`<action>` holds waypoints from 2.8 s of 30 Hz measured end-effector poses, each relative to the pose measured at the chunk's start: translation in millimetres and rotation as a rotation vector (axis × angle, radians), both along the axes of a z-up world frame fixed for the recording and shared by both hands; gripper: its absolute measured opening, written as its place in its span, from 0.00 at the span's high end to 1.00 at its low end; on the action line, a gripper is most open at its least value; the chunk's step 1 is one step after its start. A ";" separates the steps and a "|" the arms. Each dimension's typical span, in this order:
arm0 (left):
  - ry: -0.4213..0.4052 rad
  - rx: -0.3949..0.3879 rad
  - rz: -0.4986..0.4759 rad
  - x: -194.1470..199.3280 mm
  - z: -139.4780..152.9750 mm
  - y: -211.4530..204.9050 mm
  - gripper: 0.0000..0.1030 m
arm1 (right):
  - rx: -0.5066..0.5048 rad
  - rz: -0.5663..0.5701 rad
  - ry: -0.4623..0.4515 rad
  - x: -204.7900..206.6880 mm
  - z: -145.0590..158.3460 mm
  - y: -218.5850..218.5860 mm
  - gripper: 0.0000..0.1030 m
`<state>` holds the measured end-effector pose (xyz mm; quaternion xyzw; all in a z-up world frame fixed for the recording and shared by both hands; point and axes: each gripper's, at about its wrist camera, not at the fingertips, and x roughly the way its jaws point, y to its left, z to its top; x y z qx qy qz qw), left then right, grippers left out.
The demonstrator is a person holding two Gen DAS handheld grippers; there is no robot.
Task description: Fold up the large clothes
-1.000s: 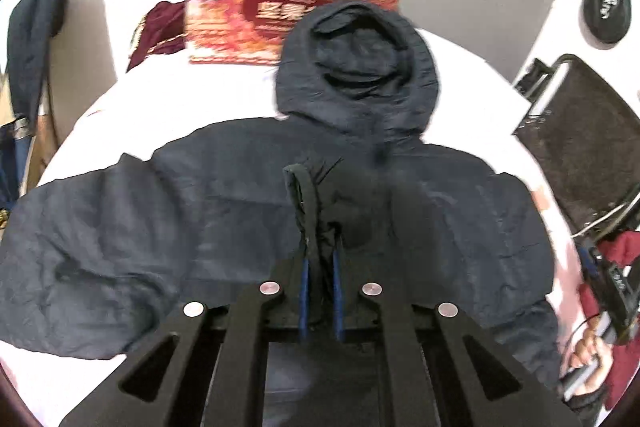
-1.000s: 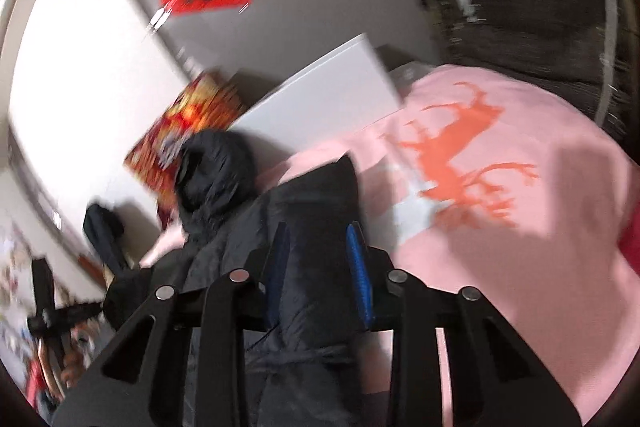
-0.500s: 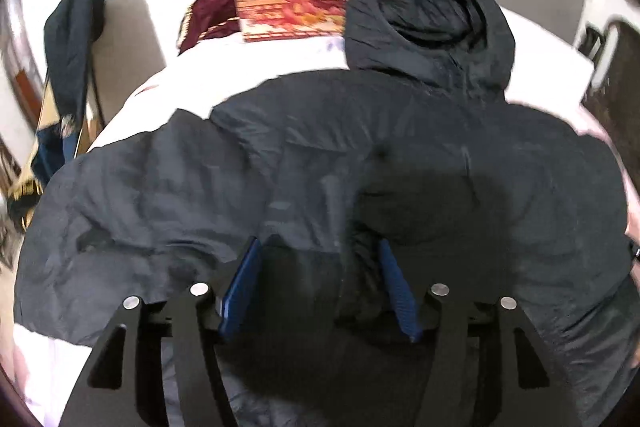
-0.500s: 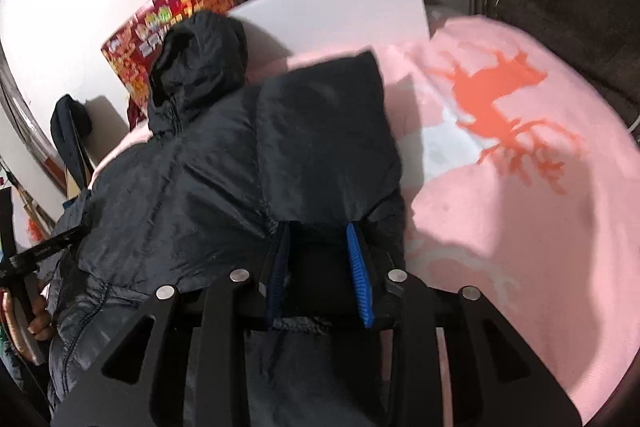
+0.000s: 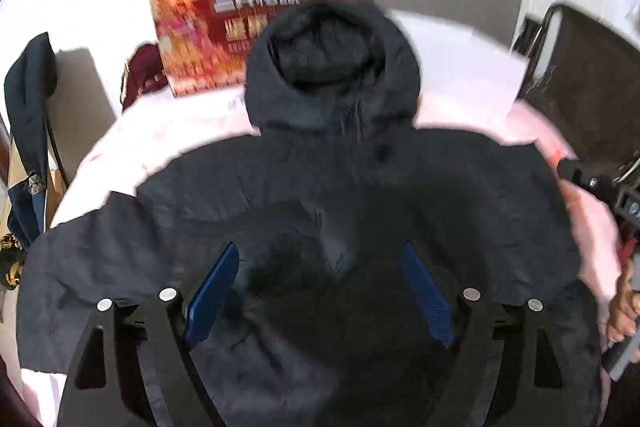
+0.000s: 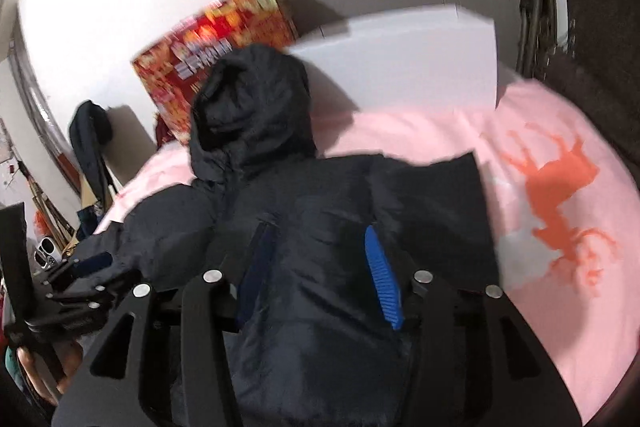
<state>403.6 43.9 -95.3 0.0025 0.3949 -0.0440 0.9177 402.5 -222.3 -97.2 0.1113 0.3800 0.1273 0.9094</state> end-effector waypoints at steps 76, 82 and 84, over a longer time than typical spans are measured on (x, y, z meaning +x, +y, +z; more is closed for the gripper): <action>-0.111 -0.823 0.792 -138.2 -80.2 366.8 0.04 | 0.021 -0.086 -0.014 -78.9 -35.6 -41.5 0.14; -0.125 -0.793 0.835 -124.8 -79.1 386.8 0.34 | 0.026 -0.085 0.007 -77.7 -38.7 -41.5 0.14; -0.103 -0.745 0.847 -119.2 -79.2 388.3 0.50 | 0.030 -0.086 0.012 -77.0 -39.2 -41.6 0.14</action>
